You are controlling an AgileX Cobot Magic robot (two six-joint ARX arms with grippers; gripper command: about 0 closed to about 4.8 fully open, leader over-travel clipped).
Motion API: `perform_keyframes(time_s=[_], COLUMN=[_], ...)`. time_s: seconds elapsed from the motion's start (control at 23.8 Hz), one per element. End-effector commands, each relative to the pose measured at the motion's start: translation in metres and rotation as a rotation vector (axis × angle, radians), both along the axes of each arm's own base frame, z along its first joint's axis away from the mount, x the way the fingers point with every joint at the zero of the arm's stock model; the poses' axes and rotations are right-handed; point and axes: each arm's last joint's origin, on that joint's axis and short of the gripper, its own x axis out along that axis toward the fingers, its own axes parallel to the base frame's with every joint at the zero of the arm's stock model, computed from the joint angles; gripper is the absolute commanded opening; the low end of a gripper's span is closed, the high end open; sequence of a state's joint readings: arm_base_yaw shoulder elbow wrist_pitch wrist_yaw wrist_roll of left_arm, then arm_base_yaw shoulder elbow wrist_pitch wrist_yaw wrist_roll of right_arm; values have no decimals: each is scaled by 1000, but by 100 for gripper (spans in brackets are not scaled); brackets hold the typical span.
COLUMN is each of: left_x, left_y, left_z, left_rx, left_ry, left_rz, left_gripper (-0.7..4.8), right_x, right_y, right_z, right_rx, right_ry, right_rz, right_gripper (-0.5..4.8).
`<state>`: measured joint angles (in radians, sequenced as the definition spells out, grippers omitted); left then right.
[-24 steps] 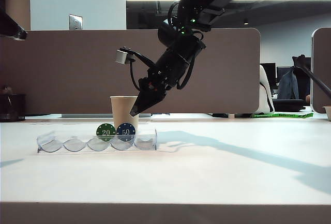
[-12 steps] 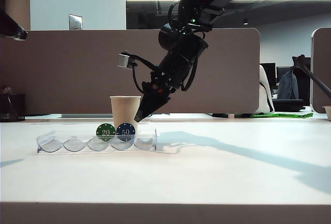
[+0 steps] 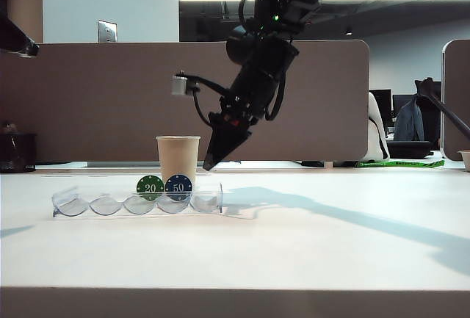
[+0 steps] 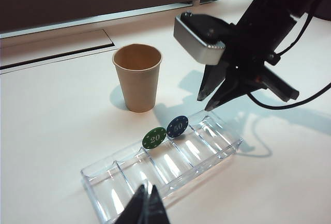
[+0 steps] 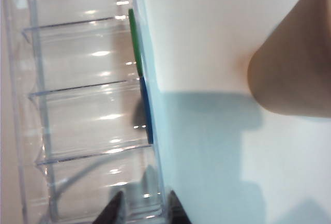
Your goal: Pick up the chip with the greater value and put it into the paper cup.
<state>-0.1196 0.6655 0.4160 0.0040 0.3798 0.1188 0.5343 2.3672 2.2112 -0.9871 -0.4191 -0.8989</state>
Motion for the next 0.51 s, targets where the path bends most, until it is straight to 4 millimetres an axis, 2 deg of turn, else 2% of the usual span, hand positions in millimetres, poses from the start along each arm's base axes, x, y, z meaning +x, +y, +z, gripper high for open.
perform_keyframes(time_s=[0.04, 0.21, 0.51], left_x=[0, 0, 0], left_y=[0, 0, 0], left_z=[3, 3, 3], left_rx=[-3, -2, -2], left_ry=[-19, -19, -20], left_rz=[-6, -6, -6], left_gripper=[-5, -5, -5], right_x=[-4, -8, -14], right_y=[0, 2, 9], right_z=[10, 11, 12], right_rx=[14, 28, 36], right_ry=[-3, 31, 40], right_rz=[7, 27, 51], right_gripper=[109, 115, 170])
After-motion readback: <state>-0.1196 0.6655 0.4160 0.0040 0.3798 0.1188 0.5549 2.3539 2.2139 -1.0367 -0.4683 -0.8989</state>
